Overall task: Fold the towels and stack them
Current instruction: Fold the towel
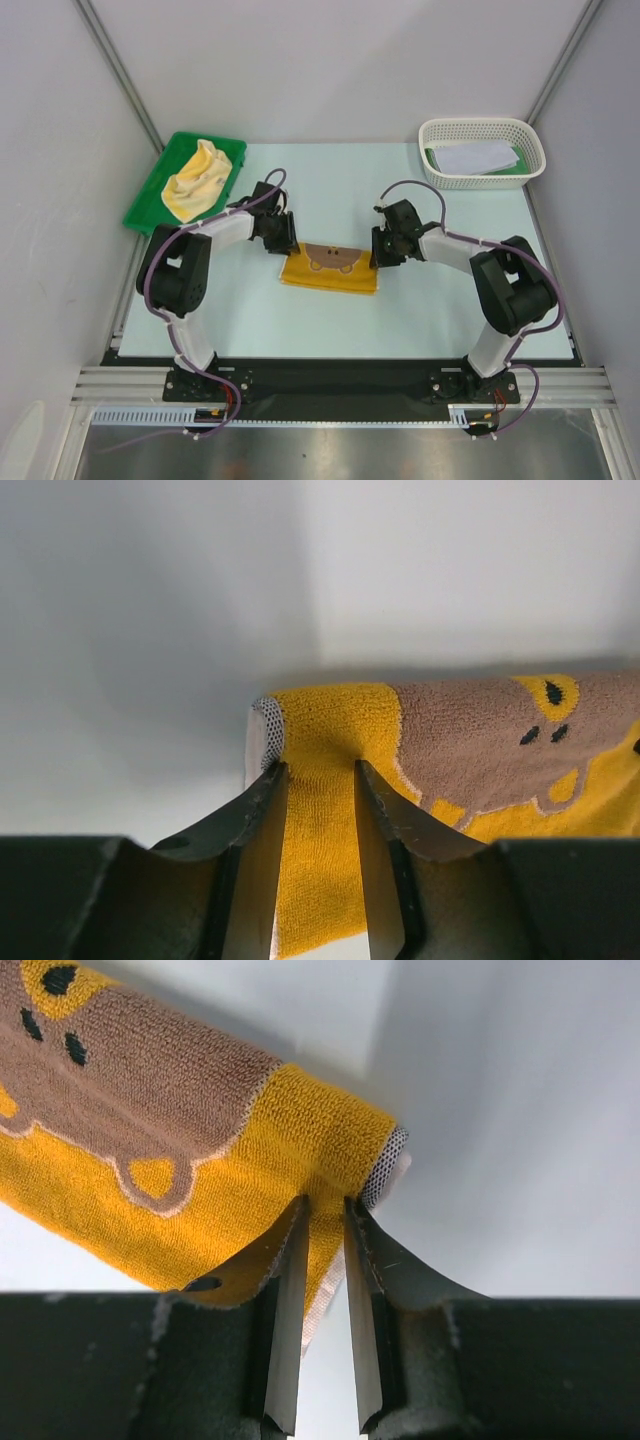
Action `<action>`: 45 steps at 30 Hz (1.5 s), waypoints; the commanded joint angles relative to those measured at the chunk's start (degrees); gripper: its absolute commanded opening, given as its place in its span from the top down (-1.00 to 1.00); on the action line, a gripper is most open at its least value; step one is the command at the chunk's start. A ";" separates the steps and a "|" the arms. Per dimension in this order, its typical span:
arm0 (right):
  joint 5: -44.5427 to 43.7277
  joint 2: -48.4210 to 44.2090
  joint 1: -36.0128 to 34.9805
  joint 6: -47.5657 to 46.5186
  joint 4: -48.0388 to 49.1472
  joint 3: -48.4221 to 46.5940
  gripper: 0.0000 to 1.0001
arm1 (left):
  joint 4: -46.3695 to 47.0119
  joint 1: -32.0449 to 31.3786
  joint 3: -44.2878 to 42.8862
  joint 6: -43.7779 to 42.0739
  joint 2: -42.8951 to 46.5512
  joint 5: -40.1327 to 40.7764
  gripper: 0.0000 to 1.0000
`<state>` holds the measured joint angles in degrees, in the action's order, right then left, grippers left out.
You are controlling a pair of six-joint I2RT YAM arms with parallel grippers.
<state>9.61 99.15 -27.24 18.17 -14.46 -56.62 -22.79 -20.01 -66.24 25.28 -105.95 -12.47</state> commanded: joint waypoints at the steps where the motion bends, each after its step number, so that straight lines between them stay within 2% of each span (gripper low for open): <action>1: -1.61 -1.85 0.09 -2.35 2.33 0.72 0.49 | -0.33 -0.20 -1.79 0.21 0.30 3.59 0.21; 5: -1.17 -5.02 0.09 -1.22 -0.83 -0.50 0.49 | -4.62 -0.64 -3.98 -1.19 4.78 4.64 0.17; 9: 0.67 -7.74 -0.44 3.09 -3.38 -0.95 0.48 | -10.95 -2.22 -4.34 -2.86 10.84 9.47 0.13; 13: 4.71 -10.12 -2.72 7.91 -0.41 2.73 0.47 | -8.69 -4.33 1.27 -2.60 16.91 5.89 0.12; 15: 4.29 -10.91 -4.39 9.24 0.39 4.23 0.47 | -5.27 -4.77 6.28 -1.55 18.67 1.15 0.13; 17: 3.84 -11.44 -5.36 10.91 2.06 6.94 0.46 | -3.06 -4.95 11.45 -0.15 19.46 -0.27 0.14; 23: 1.82 -10.91 -6.07 11.98 6.46 13.02 0.45 | 1.16 -4.95 19.30 1.53 17.45 3.67 0.17; 28: 1.38 -13.71 -6.07 11.01 5.06 13.29 0.41 | -0.59 -4.95 18.78 1.70 19.01 7.19 0.19; 31: 0.77 -17.92 -5.98 11.27 2.26 12.07 0.33 | -3.75 -4.95 16.76 1.53 21.48 10.43 0.17; 34: -1.25 -21.27 -5.36 13.10 0.05 11.18 0.02 | -7.18 -4.86 12.12 0.92 22.71 14.03 0.11; 35: -2.13 -21.89 -5.01 13.72 -0.48 11.09 -0.16 | -7.79 -4.86 11.40 0.83 22.89 14.40 0.09; 37: -5.73 -22.77 -4.66 15.30 -1.09 11.27 -0.25 | -8.59 -4.78 10.08 0.74 23.07 14.75 0.05; 38: -6.87 -22.95 -4.40 16.01 -1.19 11.27 -0.37 | -8.77 -4.69 8.94 0.39 22.90 14.41 0.04; 41: -8.38 -21.91 -2.82 17.68 -0.31 11.27 -0.51 | -8.42 -4.25 6.92 0.04 21.41 12.92 -0.01; 45: -8.46 -18.65 -1.94 18.91 2.93 10.83 -0.54 | -7.37 -3.63 5.24 0.12 18.95 9.66 -0.02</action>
<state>3.40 78.54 -29.56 34.94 -13.87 -43.97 -30.37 -24.34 -58.54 25.89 -85.62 -0.97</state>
